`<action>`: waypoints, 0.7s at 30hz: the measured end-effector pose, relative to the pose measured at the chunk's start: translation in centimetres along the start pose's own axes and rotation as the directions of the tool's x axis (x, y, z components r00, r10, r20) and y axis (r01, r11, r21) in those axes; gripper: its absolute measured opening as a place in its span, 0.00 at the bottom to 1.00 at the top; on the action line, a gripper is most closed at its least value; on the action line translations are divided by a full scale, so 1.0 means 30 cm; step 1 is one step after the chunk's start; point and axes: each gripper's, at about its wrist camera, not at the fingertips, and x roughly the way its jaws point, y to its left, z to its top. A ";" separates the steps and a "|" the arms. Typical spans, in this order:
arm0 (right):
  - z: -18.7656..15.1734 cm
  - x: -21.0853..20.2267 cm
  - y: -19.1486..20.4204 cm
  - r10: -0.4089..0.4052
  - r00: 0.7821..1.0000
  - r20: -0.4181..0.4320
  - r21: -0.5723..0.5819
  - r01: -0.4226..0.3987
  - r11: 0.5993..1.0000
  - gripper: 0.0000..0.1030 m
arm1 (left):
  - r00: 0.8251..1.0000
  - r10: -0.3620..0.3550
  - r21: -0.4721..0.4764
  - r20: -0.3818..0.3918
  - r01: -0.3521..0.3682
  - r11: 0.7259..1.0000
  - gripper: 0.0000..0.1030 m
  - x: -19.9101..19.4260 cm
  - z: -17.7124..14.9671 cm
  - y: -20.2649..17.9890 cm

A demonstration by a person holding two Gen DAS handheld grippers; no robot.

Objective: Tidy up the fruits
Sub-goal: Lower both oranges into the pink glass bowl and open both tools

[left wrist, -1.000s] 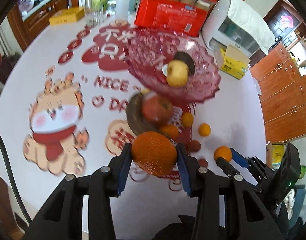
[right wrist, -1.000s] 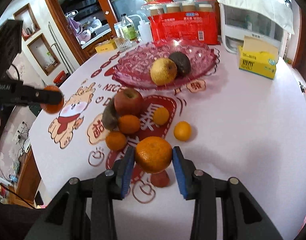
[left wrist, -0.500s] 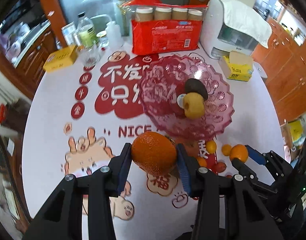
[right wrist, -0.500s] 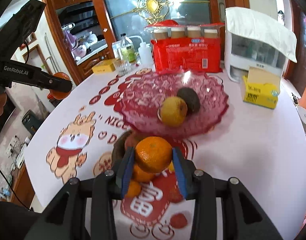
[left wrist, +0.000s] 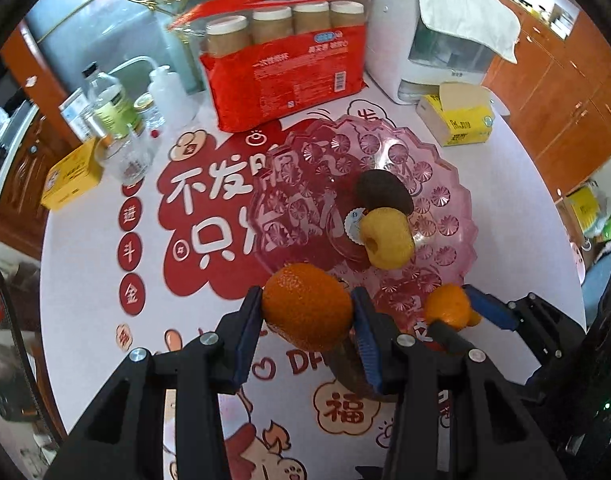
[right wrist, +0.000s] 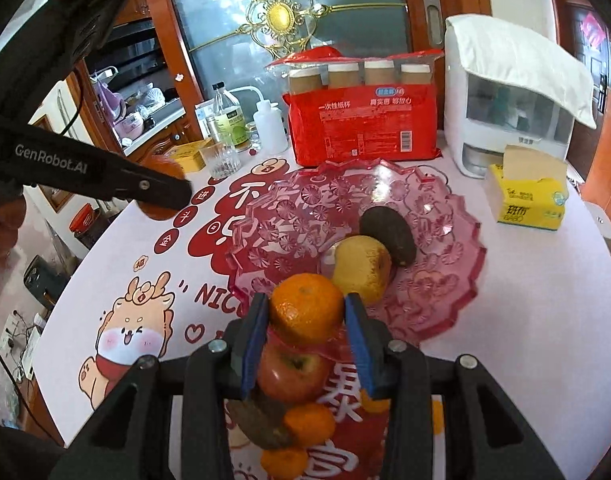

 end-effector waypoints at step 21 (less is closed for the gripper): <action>-0.017 0.086 -0.035 -0.031 0.999 -0.030 0.143 0.035 0.989 0.53 | 0.994 -0.109 0.030 0.019 0.109 0.994 0.67 0.130 0.048 0.002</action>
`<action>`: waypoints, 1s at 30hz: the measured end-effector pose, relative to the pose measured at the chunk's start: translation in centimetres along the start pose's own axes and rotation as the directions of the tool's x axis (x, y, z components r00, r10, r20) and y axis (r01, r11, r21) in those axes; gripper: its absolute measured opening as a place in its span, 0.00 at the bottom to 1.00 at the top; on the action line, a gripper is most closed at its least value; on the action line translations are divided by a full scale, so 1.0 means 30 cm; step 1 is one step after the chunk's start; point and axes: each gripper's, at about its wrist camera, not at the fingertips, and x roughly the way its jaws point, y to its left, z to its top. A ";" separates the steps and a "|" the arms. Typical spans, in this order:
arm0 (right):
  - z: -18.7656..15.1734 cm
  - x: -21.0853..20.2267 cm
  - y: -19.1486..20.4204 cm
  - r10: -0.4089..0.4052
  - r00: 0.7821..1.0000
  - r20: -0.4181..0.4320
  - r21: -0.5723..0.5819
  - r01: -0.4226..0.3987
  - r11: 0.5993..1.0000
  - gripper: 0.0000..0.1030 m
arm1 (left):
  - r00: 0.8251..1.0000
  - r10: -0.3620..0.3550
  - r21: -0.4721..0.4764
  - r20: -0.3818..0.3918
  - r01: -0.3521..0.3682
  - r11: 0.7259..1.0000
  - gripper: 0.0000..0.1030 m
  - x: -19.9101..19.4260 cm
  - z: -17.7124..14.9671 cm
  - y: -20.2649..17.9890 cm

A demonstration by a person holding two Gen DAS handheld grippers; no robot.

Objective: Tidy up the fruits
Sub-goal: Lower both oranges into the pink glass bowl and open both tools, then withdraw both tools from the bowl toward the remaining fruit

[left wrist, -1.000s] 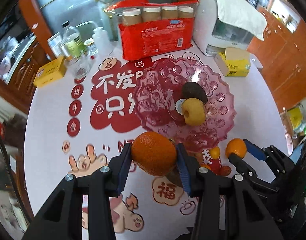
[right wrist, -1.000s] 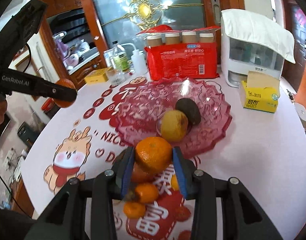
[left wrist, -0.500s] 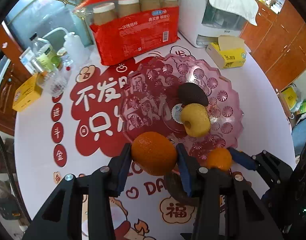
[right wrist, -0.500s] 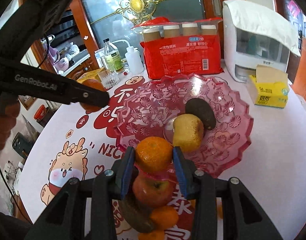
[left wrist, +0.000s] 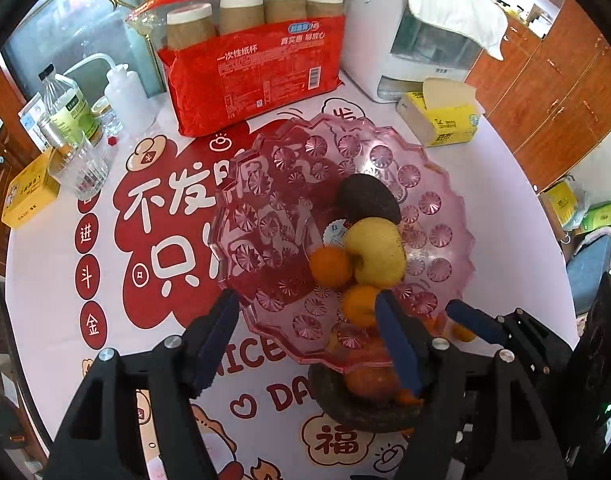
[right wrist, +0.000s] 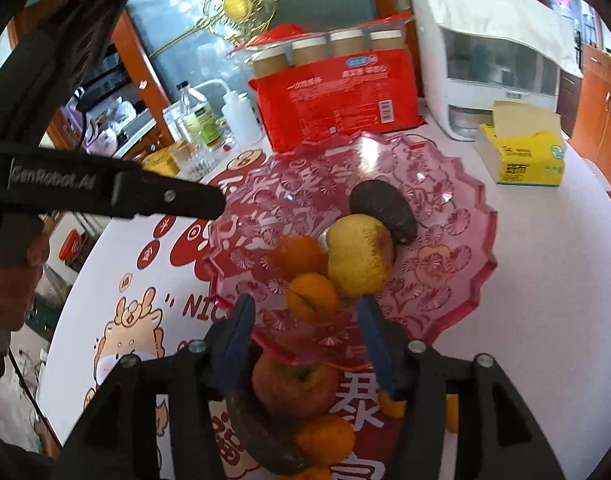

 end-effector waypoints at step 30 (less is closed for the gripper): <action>-0.369 -0.227 -0.088 -0.062 0.995 -0.085 0.190 0.077 0.979 0.53 | 0.993 -0.112 -0.081 -0.023 0.109 0.991 0.67 -0.133 -0.421 -0.120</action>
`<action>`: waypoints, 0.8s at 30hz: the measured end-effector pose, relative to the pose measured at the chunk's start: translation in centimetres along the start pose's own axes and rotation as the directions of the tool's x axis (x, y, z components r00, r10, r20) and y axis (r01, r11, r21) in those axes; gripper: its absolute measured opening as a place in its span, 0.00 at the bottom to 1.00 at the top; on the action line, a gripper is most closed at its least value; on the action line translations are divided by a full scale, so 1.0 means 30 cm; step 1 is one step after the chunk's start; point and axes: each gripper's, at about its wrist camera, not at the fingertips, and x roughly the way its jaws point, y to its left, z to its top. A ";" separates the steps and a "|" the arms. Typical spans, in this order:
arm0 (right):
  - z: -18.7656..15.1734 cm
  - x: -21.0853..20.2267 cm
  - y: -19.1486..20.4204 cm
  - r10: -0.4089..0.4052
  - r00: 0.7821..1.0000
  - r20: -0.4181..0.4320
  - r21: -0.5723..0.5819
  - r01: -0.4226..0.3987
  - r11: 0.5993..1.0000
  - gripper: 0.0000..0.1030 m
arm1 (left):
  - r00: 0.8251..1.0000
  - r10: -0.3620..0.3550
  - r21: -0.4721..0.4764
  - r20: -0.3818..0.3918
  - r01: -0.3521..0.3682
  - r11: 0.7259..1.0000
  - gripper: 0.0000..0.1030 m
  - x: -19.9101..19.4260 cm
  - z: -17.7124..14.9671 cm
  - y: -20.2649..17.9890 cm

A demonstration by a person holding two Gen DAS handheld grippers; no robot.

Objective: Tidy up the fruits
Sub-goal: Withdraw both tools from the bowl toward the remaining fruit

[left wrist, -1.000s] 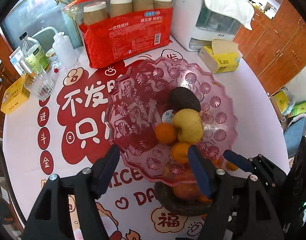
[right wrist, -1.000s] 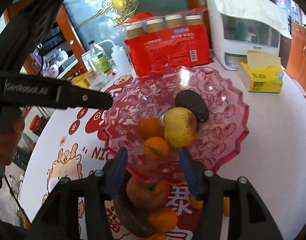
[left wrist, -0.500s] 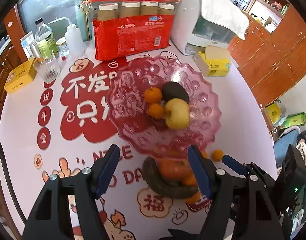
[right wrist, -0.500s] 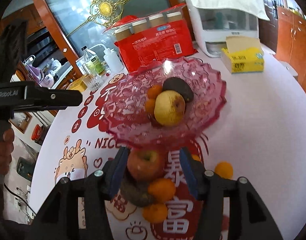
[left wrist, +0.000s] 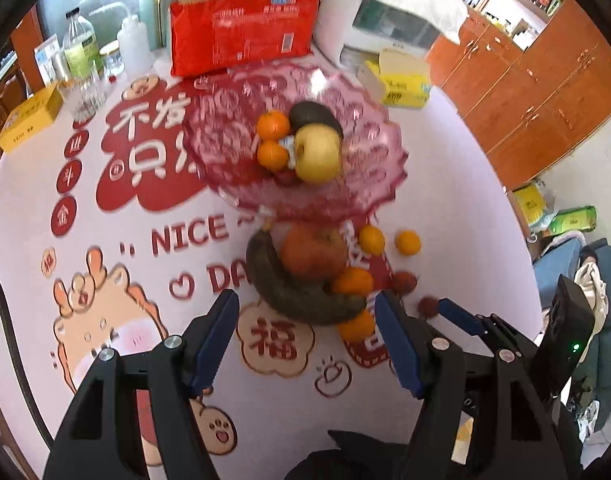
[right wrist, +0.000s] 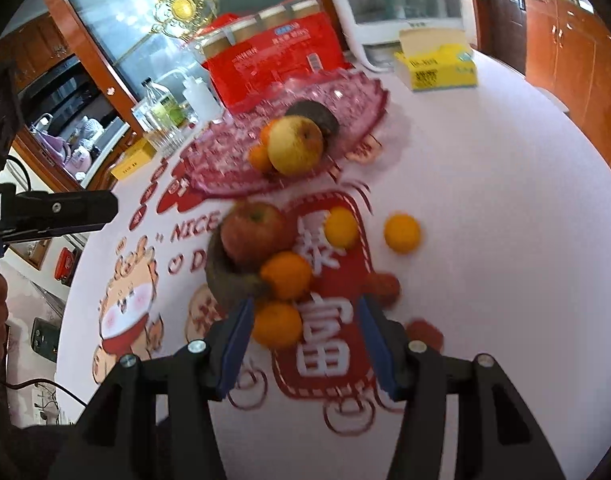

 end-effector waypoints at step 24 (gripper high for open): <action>-0.137 -0.069 -0.186 -0.080 0.990 -0.118 -0.093 0.069 0.993 0.53 | 0.994 0.043 -0.140 -0.101 -0.057 0.988 0.67 0.226 -0.237 -0.133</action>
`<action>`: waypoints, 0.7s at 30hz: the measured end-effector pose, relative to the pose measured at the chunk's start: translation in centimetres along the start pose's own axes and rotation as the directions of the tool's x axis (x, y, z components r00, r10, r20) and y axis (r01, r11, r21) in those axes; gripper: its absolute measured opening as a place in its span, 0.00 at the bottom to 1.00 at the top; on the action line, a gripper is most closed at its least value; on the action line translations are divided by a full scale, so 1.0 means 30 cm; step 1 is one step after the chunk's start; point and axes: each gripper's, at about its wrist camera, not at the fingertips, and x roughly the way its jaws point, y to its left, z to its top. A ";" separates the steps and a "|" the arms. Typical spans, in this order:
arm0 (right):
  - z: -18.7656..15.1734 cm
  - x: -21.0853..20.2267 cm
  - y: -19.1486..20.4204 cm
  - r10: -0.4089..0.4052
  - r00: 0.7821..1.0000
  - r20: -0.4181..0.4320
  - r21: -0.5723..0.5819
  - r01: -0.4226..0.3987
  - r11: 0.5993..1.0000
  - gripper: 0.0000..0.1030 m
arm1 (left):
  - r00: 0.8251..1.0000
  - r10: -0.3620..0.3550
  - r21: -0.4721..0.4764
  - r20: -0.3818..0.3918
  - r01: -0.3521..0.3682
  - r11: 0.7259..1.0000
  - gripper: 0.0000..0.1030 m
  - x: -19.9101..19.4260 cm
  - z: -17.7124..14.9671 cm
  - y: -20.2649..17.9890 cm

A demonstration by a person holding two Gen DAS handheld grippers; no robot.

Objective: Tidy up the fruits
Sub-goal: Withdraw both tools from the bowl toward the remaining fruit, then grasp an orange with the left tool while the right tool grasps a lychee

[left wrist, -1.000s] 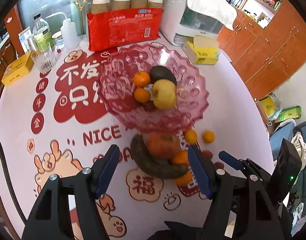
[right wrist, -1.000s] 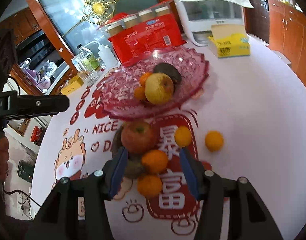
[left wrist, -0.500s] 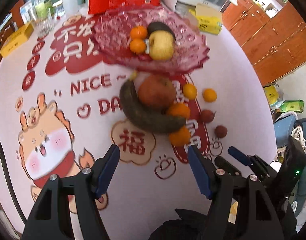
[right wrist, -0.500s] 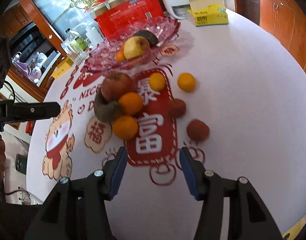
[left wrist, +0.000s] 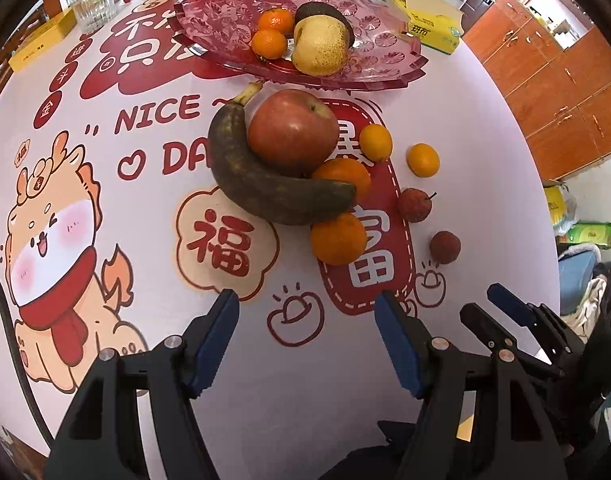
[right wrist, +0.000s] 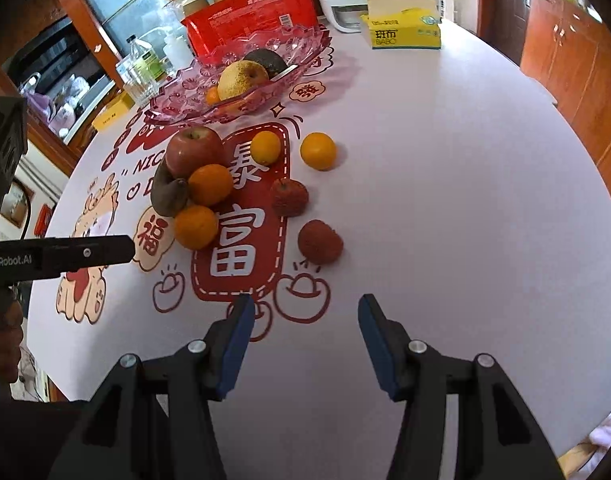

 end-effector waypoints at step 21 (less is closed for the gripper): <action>0.112 0.135 0.014 0.021 0.992 -0.123 -0.381 -0.067 0.922 0.52 | 1.000 0.018 -0.138 0.012 -0.016 0.990 0.67 0.161 0.066 -0.067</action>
